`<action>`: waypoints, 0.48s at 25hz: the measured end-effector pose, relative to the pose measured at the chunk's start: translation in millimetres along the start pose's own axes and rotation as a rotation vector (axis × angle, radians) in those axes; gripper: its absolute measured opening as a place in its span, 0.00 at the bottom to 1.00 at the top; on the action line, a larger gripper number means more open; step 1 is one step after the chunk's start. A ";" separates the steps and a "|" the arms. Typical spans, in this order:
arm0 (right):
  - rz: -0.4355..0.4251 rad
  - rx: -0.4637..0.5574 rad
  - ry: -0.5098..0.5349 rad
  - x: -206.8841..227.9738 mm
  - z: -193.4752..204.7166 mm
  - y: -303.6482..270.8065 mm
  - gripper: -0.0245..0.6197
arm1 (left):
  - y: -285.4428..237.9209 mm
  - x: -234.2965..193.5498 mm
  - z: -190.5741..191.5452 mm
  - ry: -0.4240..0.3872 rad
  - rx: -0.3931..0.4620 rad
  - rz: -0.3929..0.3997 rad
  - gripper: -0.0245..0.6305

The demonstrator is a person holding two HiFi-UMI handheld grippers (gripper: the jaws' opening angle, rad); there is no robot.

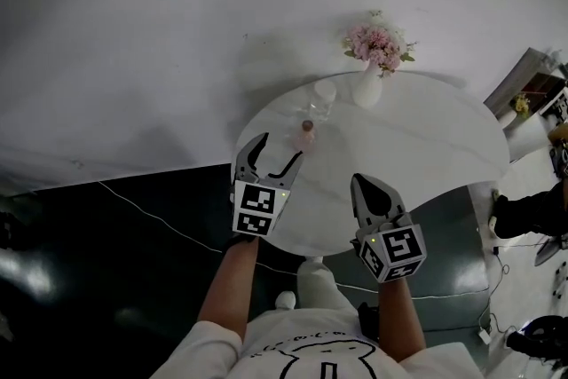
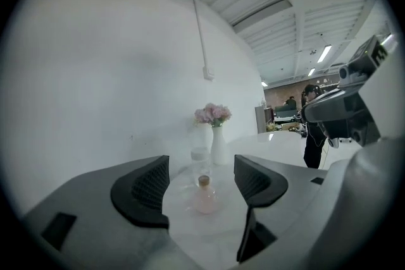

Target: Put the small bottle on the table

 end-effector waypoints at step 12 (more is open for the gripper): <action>0.062 0.084 0.057 -42.8 -43.0 52.5 0.02 | 86.2 -8.2 -38.8 -0.034 0.096 -0.019 0.54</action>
Point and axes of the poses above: the fingertips, and each gripper's own axes: y backward along the fingers, x to its right, z out of its underside, the point moved 1 cm from there along y, backward along the fingers, and after that the axes turned 2 degrees about -x, right-handed, at the moved point
